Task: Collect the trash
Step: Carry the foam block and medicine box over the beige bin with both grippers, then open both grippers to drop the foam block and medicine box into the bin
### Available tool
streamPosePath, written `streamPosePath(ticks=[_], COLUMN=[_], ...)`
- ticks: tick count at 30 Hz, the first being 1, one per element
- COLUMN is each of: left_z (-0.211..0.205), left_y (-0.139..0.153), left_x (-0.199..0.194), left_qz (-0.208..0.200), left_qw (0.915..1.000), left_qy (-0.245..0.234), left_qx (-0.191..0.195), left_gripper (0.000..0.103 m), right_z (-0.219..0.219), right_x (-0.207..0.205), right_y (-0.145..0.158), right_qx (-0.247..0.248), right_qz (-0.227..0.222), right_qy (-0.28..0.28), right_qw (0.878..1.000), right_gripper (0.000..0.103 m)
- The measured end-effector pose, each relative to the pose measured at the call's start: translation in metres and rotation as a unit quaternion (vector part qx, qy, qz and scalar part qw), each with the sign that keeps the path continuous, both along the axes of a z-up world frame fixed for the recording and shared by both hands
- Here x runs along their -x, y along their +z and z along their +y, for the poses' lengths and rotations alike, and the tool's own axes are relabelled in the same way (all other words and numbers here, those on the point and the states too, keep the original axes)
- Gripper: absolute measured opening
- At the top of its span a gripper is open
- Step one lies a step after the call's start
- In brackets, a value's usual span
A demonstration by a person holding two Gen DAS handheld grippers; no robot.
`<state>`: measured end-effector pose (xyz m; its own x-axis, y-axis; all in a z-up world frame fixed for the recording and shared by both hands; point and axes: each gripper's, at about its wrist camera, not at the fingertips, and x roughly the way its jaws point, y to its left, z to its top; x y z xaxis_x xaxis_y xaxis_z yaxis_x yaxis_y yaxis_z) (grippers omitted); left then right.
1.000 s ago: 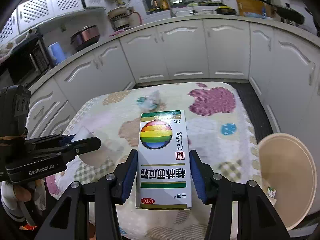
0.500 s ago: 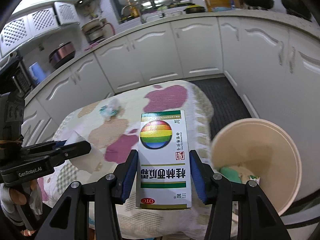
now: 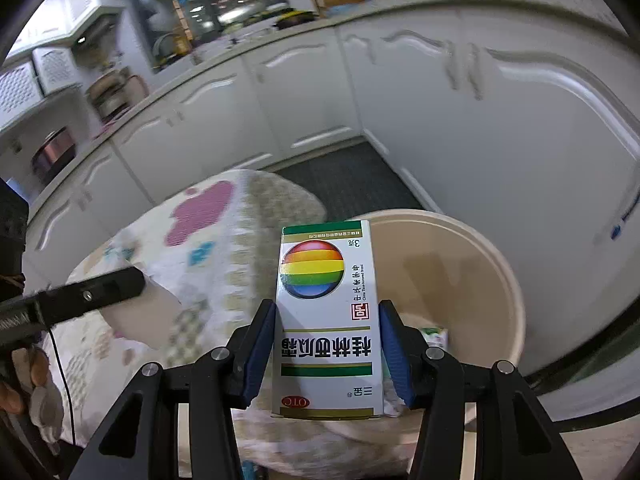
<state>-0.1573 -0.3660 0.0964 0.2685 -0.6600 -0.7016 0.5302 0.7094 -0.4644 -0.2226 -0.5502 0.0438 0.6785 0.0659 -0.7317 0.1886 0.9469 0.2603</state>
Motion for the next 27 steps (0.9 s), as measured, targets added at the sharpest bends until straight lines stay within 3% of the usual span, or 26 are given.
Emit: streamPosePath(ticks=[10, 14, 17, 23, 27], left_z=[-0.062, -0.073, -0.075, -0.071, -0.062], left_y=[-0.023, -0.036, -0.040, -0.029, -0.017], left_x=[-0.029, -0.036, -0.037, -0.023, -0.007], left_qz=[0.017, 0.030, 0.025, -0.057, -0.114], left_qw=[0.9992, 0.9988, 0.9990, 0.9961, 0.9893], left_qy=[-0.034, -0.037, -0.037, -0.023, -0.011], left_qx=[0.011, 0.010, 0.002, -0.064, -0.090], left_gripper=[0.031, 0.055, 0.059, 0.059, 0.059], right_z=[-0.034, -0.039, -0.045, -0.042, -0.024], right_x=[-0.010, -0.018, -0.016, -0.010, -0.003], right_y=[-0.030, -0.044, -0.052, -0.045, -0.027], right_qx=[0.004, 0.006, -0.004, -0.001, 0.014], right_qz=[0.029, 0.046, 0.046, 0.040, 0.007], right_qy=[-0.042, -0.049, -0.061, -0.059, -0.059], right_qw=[0.999, 0.998, 0.997, 0.997, 0.998], right_gripper=[0.050, 0.053, 0.060, 0.060, 0.060])
